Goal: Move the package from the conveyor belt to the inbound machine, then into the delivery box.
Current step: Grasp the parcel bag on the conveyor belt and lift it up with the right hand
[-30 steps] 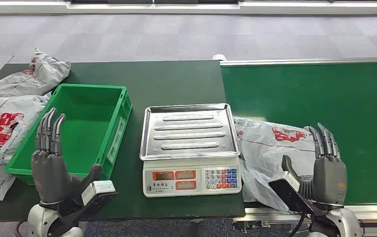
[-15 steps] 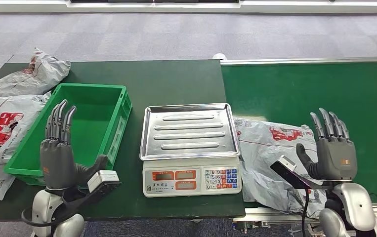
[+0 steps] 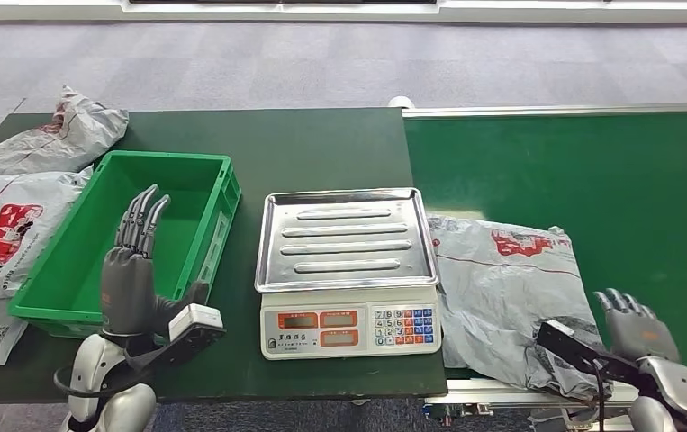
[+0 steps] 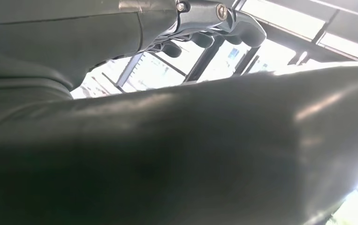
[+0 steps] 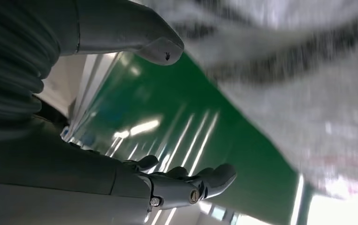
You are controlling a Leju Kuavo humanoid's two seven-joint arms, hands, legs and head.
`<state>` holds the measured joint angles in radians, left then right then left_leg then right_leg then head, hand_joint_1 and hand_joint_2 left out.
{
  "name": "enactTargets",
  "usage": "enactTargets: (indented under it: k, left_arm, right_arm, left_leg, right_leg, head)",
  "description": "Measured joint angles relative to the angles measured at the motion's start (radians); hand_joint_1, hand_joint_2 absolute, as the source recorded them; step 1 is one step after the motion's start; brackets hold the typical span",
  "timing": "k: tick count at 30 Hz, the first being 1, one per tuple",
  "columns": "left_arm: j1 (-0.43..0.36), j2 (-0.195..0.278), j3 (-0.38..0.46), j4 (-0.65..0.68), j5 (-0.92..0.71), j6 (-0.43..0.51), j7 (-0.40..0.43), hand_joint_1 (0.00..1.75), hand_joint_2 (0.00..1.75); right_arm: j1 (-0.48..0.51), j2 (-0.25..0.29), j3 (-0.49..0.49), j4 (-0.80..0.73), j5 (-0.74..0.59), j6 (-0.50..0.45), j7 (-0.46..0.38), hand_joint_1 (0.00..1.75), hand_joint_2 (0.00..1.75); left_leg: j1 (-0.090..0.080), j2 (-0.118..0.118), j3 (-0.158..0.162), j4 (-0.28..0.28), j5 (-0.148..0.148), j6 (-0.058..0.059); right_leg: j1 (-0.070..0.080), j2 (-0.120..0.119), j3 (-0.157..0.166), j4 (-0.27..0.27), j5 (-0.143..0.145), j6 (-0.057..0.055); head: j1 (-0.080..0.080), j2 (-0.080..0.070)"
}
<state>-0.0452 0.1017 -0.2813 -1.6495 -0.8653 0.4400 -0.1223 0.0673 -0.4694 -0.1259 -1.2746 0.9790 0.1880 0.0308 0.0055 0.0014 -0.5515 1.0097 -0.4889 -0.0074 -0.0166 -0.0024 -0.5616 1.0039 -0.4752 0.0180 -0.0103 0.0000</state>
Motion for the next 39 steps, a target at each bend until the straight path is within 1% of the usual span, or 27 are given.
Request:
enactTargets:
  k: [2,4,7,10,12,15,17,19,22,28,32,36,39]
  left_arm:
    - [-0.005,0.003,-0.001,0.007,0.012,-0.005,-0.007,0.0,0.0]
    - [-0.009,0.006,-0.001,0.014,0.019,-0.006,-0.012,0.0,0.0]
    - [-0.003,0.013,-0.001,0.017,0.021,0.0,-0.017,0.0,0.0]
    - [0.016,0.02,-0.001,0.016,0.022,0.011,-0.023,0.0,0.0]
    - [0.03,0.026,-0.001,0.015,0.026,0.02,-0.029,0.0,0.0]
    - [0.062,0.033,0.004,0.006,0.038,0.041,-0.047,0.0,0.0]
    - [0.08,0.035,0.006,-0.001,0.043,0.045,-0.06,0.0,0.0]
    - [0.088,0.035,0.006,-0.006,0.043,0.042,-0.067,0.0,0.0]
    - [0.092,0.033,0.006,-0.011,0.042,0.038,-0.068,0.0,0.0]
    - [0.095,0.032,0.006,-0.014,0.041,0.036,-0.068,0.0,0.0]
    - [0.094,0.031,0.006,-0.014,0.038,0.028,-0.065,0.0,0.0]
    - [0.094,0.027,0.006,-0.017,0.033,0.017,-0.057,0.0,0.0]
    - [0.093,0.022,0.006,-0.02,0.033,0.005,-0.058,0.0,0.0]
  right_arm:
    - [0.0,0.024,0.002,0.087,-0.026,-0.008,-0.027,0.0,1.75]
    - [-0.017,0.062,0.006,0.179,-0.043,-0.052,-0.064,0.0,1.75]
    - [-0.074,0.131,0.01,0.3,-0.096,-0.124,-0.157,0.0,1.75]
    - [-0.118,0.191,0.01,0.384,-0.15,-0.161,-0.245,0.0,1.75]
    - [-0.138,0.226,0.008,0.423,-0.201,-0.159,-0.306,0.0,1.75]
    - [-0.152,0.28,-0.006,0.464,-0.316,-0.125,-0.437,0.0,1.75]
    - [-0.16,0.319,-0.017,0.488,-0.362,-0.108,-0.488,0.0,1.75]
    - [-0.171,0.353,-0.026,0.509,-0.375,-0.104,-0.503,0.0,1.75]
    - [-0.184,0.385,-0.036,0.53,-0.379,-0.105,-0.511,0.0,1.75]
    - [-0.196,0.413,-0.052,0.547,-0.379,-0.105,-0.514,0.0,1.75]
    - [-0.197,0.431,-0.056,0.548,-0.371,-0.131,-0.503,1.75,1.75]
    - [-0.19,0.457,-0.057,0.525,-0.331,-0.199,-0.448,1.75,1.75]
    - [-0.168,0.47,-0.063,0.473,-0.322,-0.219,-0.417,1.75,1.75]
  left_leg:
    - [0.0,0.0,-0.001,0.0,0.0,0.0]
    - [0.001,0.002,-0.002,-0.001,0.0,-0.001]
    - [0.003,0.01,0.001,-0.001,-0.001,-0.002]
    - [0.004,0.014,0.005,-0.001,-0.001,-0.002]
    - [0.005,0.016,0.003,-0.001,-0.002,-0.003]
    - [0.005,0.016,0.001,-0.001,-0.003,-0.005]
    - [0.006,0.017,0.002,-0.001,-0.003,-0.005]
    - [0.007,0.018,0.004,-0.001,-0.002,-0.006]
    - [0.008,0.018,0.005,-0.001,-0.002,-0.007]
    - [0.008,0.019,0.005,-0.001,-0.002,-0.008]
    - [0.008,0.018,0.005,-0.001,-0.002,-0.008]
    - [0.008,0.017,0.01,-0.001,0.0,-0.008]
    - [0.008,0.014,0.012,-0.001,0.001,-0.008]
  right_leg:
    - [0.001,0.0,0.0,0.0,0.0,0.0]
    - [0.002,0.001,0.0,0.0,0.0,0.0]
    - [0.005,0.008,0.001,0.0,0.001,-0.002]
    - [0.006,0.011,0.002,0.0,0.002,-0.004]
    - [0.007,0.013,0.003,0.0,0.002,-0.004]
    - [0.007,0.013,0.005,0.0,0.001,-0.006]
    - [0.008,0.014,0.004,0.0,0.001,-0.007]
    - [0.009,0.015,0.005,0.0,0.002,-0.008]
    - [0.01,0.015,0.005,0.0,0.003,-0.009]
    - [0.01,0.016,0.007,0.0,0.002,-0.009]
    - [0.01,0.016,0.008,0.0,0.003,-0.009]
    - [0.009,0.015,0.008,0.0,0.004,-0.009]
    - [0.009,0.012,0.008,0.0,0.004,-0.009]
  head:
    - [0.0,0.0]
    - [0.0,0.0]
    - [0.0,0.0]
    - [0.0,0.0]
    - [0.0,0.0]
    - [0.0,0.0]
    - [0.0,0.0]
    - [0.0,0.0]
    - [0.0,0.0]
    - [0.0,0.0]
    - [0.0,0.0]
    - [0.0,0.0]
    - [0.0,0.0]
